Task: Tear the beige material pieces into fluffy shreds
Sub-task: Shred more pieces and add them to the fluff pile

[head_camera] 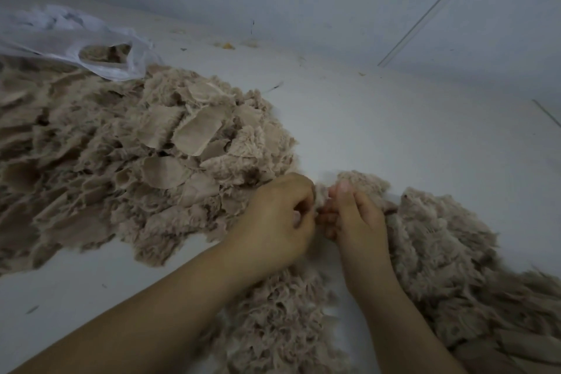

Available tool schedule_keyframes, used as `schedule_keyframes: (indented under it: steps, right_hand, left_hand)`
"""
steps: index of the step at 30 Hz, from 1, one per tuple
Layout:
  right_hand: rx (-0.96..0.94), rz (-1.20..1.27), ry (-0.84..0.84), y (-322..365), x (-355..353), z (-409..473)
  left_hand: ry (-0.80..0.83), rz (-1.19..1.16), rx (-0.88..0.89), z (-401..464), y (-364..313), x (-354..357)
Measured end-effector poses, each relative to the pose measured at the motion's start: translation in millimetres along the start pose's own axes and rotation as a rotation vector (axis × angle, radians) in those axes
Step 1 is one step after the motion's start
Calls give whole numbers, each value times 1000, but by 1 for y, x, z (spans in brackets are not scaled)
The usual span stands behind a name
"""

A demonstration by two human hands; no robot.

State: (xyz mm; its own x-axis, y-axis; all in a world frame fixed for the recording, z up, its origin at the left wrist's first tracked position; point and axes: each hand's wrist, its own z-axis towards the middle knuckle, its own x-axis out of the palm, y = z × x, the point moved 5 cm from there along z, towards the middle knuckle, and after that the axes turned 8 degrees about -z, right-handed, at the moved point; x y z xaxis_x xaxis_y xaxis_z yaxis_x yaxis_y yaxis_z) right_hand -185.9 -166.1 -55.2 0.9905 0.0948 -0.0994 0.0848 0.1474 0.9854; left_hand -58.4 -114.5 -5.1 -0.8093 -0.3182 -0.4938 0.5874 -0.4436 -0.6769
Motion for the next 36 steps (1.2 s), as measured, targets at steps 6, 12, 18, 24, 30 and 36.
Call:
schedule_keyframes:
  steps: [6,12,18,24,30,36]
  right_hand:
    - [61,28,11,-5,-1,2]
    - [111,124,205,-2,12,-6]
    - [148,107,151,-6,9,-4]
    - [128,171,225,-1,17,-10]
    - [4,-110,52,1,7,-6]
    - [119,44,259,0,20,-11]
  left_hand:
    - [-173,-219,-197,-5,12,-5]
    - [-168,-219,-205,-5,16,-10]
    - [-194,-260,-374,-10,25,-16]
    - [-102,-335,-522,-10,26,-14]
    - [-15,-453,-636,-13,28,-14]
    - [-110,-508,-643,-8,24,-18]
